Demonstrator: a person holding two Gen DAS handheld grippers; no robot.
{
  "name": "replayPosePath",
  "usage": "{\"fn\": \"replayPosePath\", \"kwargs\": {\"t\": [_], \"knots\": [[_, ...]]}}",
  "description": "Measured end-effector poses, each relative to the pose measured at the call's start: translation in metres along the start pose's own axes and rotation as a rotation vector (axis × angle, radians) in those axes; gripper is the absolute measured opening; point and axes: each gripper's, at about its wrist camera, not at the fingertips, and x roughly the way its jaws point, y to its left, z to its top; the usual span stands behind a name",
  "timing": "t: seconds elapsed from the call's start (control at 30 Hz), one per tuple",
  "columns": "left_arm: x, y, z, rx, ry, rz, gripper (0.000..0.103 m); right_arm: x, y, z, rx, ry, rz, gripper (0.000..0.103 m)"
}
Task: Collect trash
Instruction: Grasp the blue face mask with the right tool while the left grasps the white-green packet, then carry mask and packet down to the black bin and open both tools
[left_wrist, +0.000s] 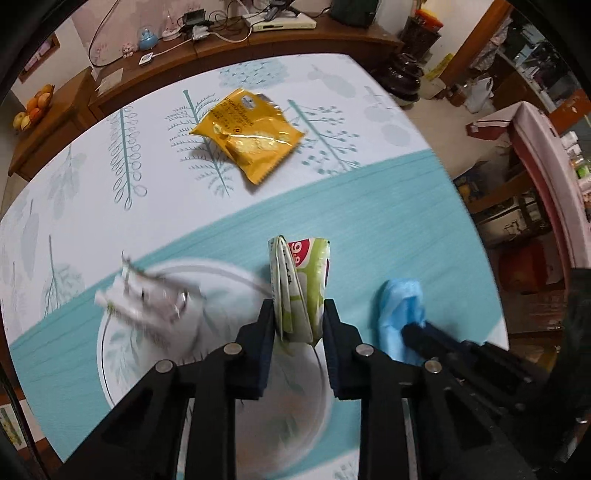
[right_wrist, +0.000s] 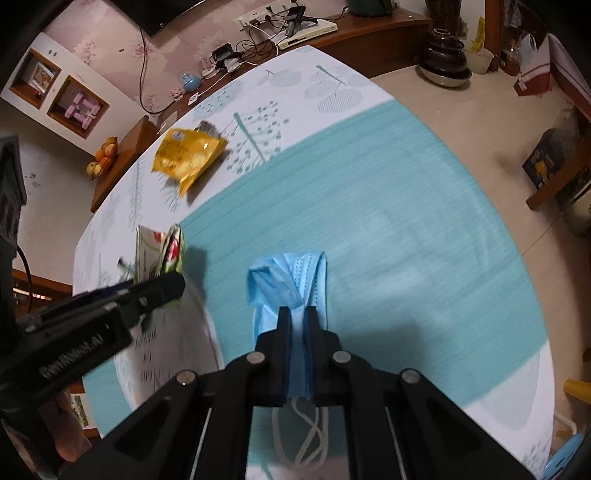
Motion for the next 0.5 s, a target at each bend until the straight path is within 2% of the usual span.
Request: {"fn": "replayPosePath", "kwargs": {"t": [0.17,0.37,0.5], "knots": [[-0.039,-0.021,-0.052,0.04,-0.059,0.013,0.023,-0.023,-0.007,-0.042,0.014,0.0,0.045,0.006],[-0.087,-0.045,-0.123,0.042,-0.108,0.001,0.023,-0.07,-0.026,-0.1,0.033,-0.022,0.107,0.005],[-0.116,-0.069,-0.177,0.05,-0.145,0.02,0.023,-0.109,-0.037,-0.143,0.002,-0.053,0.158,0.005]]}}
